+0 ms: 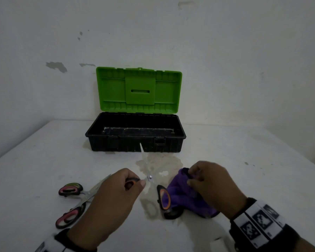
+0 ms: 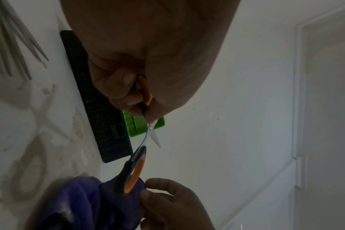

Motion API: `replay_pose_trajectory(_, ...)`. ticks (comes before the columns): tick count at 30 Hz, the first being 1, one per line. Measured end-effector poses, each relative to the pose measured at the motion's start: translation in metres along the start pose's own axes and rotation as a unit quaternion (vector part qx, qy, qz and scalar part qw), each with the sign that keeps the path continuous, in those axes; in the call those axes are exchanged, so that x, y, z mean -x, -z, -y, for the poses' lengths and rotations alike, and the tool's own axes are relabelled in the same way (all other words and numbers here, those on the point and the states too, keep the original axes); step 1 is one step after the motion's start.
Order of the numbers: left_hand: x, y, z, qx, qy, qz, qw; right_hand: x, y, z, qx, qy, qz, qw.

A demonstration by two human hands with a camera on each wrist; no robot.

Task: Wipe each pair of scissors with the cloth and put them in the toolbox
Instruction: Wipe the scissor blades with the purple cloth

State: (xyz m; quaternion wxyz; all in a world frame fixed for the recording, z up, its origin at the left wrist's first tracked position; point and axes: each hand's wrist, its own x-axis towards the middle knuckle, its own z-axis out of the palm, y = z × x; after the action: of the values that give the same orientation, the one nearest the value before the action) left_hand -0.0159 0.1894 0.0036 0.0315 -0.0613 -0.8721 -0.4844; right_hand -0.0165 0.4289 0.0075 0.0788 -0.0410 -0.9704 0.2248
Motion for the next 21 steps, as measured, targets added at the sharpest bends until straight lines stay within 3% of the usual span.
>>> replay_pose_trajectory(4, -0.01, 0.009, -0.01, 0.007, -0.004, -0.011, 1.0, 0.001, 0.033, 0.007, 0.081, 0.058, -0.099, 0.99)
replay_pose_trajectory(9, -0.019, 0.019, -0.022, 0.037, -0.031, -0.035, 0.998, -0.009, 0.071, 0.006, 0.202, 0.009, -0.092, 0.975)
replay_pose_trajectory(11, -0.022, 0.021, -0.026, 0.064, -0.036, -0.036, 0.997, -0.012, 0.084, 0.01, 0.131, 0.021, -0.072, 0.988)
replay_pose_trajectory(14, -0.025, 0.023, -0.032, 0.088, -0.04, -0.035, 0.995, -0.012, 0.094, 0.017, -0.095, 0.026, -0.085, 0.991)
replay_pose_trajectory(18, -0.026, 0.026, -0.035, 0.124, -0.036, -0.03, 0.991, -0.012, 0.076, 0.023, -0.359, 0.047, -0.125, 0.924)
replay_pose_trajectory(20, -0.025, 0.027, -0.036, 0.139, -0.034, -0.025, 0.989, -0.012, 0.061, 0.027, -0.467, 0.074, -0.102, 0.875)
replay_pose_trajectory(21, -0.023, 0.027, -0.037, 0.139, -0.038, -0.024, 0.989, -0.011, 0.052, 0.029, -0.482, 0.079, -0.092, 0.868)
